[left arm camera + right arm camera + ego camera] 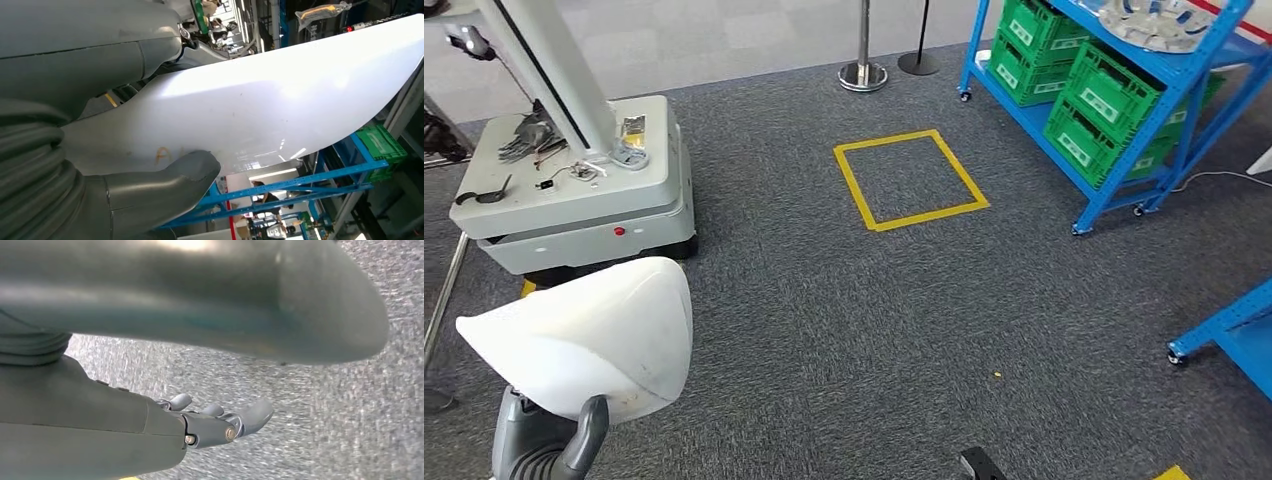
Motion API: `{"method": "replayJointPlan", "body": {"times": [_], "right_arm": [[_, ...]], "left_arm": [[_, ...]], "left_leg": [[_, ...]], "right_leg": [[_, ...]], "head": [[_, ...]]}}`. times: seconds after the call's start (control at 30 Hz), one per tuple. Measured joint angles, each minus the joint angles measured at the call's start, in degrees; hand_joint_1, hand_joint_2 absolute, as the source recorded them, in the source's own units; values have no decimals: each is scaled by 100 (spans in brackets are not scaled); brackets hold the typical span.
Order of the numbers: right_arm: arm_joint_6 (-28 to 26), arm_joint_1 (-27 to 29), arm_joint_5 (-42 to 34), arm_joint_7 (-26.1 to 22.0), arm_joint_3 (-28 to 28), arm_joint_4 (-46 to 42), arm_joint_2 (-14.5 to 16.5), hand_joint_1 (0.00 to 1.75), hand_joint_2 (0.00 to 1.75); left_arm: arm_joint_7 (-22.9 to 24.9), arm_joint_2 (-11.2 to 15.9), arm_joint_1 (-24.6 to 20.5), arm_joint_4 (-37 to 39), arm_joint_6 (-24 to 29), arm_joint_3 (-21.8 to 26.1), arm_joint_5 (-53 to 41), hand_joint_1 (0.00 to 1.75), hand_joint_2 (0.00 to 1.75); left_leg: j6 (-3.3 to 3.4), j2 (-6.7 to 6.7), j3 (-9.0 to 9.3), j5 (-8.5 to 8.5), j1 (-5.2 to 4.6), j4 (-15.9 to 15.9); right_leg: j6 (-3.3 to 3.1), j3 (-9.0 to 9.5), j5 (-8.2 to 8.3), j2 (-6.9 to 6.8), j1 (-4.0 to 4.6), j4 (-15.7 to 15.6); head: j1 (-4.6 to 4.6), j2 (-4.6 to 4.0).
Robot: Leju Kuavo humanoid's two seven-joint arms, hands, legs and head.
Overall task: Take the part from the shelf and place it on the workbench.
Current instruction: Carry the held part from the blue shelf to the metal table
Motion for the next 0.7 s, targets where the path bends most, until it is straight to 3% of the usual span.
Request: {"method": "replayJointPlan", "body": {"times": [0.07,0.13,0.17,0.23,0.27,0.3,0.37,0.4,0.43,0.5,0.57,0.6,0.67,0.7], "right_arm": [[18,13,-122,291,-22,-2,-42,0,0],[35,27,-226,627,-82,-2,-62,0,0],[31,40,-253,749,-117,-2,-68,0,0],[19,93,-285,876,-180,-3,-76,0,0],[12,128,-295,903,-210,-4,-81,0,0],[10,166,-301,910,-240,-6,-85,0,0],[9,225,-301,907,-291,-8,-89,0,0],[9,239,-301,903,-310,-8,-90,0,0],[9,244,-302,903,-321,-8,-90,0,0],[9,246,-302,902,-333,-8,-89,0,0],[9,244,-299,899,-339,-9,-89,0,0],[9,237,-289,893,-343,-10,-89,0,0],[9,212,-244,861,-346,-15,-89,0,0],[9,203,-211,832,-346,-17,-86,0,0]], "left_arm": [[86,-95,-52,25,-43,-8,-9,175,175],[153,-175,-96,38,-111,-14,65,175,175],[174,-202,-104,48,-147,-14,113,175,175],[192,-245,-124,98,-213,-15,183,175,175],[190,-263,-133,143,-238,-17,203,175,175],[181,-285,-138,198,-258,-19,218,175,175],[156,-316,-118,305,-276,-20,233,175,175],[145,-325,-107,347,-278,-20,234,175,175],[136,-330,-101,380,-278,-20,235,175,175],[129,-344,-103,421,-278,-20,236,175,175],[129,-366,-108,443,-274,-21,233,175,175],[132,-372,-105,448,-256,-22,218,175,175],[139,-377,-65,413,-172,-21,137,175,175],[136,-378,-34,364,-113,-19,87,175,175]], "left_leg": [[-67,-133,-26,0,2,17],[-148,-246,-62,24,8,-11],[-173,-193,-79,21,6,-3],[-210,135,-213,-147,-12,250],[-220,342,-347,-318,-11,550],[-236,461,-528,-509,-6,925],[-259,524,-818,-704,12,1514],[-260,538,-831,-647,15,1536],[-252,571,-723,-491,15,1329],[-202,798,-305,-142,-19,550],[-132,981,-31,-7,-57,57],[-101,976,-13,-22,-76,14],[-44,816,-20,4,-66,-12],[-14,741,-16,17,-53,-29]], "right_leg": [[-48,159,140,139,10,-422],[-130,172,146,56,26,-469],[-172,191,167,-9,24,-494],[-261,225,209,-148,10,-549],[-288,237,217,-219,19,-560],[-308,238,214,-293,29,-562],[-317,245,195,-454,46,-560],[-316,255,180,-535,52,-559],[-308,276,162,-613,57,-558],[-275,339,110,-757,72,-557],[-217,393,56,-877,94,-553],[-185,412,39,-937,103,-556],[-116,447,5,-1011,90,-553],[-77,438,-48,-905,77,-493]], "head": [[-3,0],[-5,0],[-4,0],[-19,0],[-27,0],[-37,0],[-38,0],[-38,0],[-37,0],[-37,0],[-34,0],[-33,0],[-32,0],[-28,0]]}}
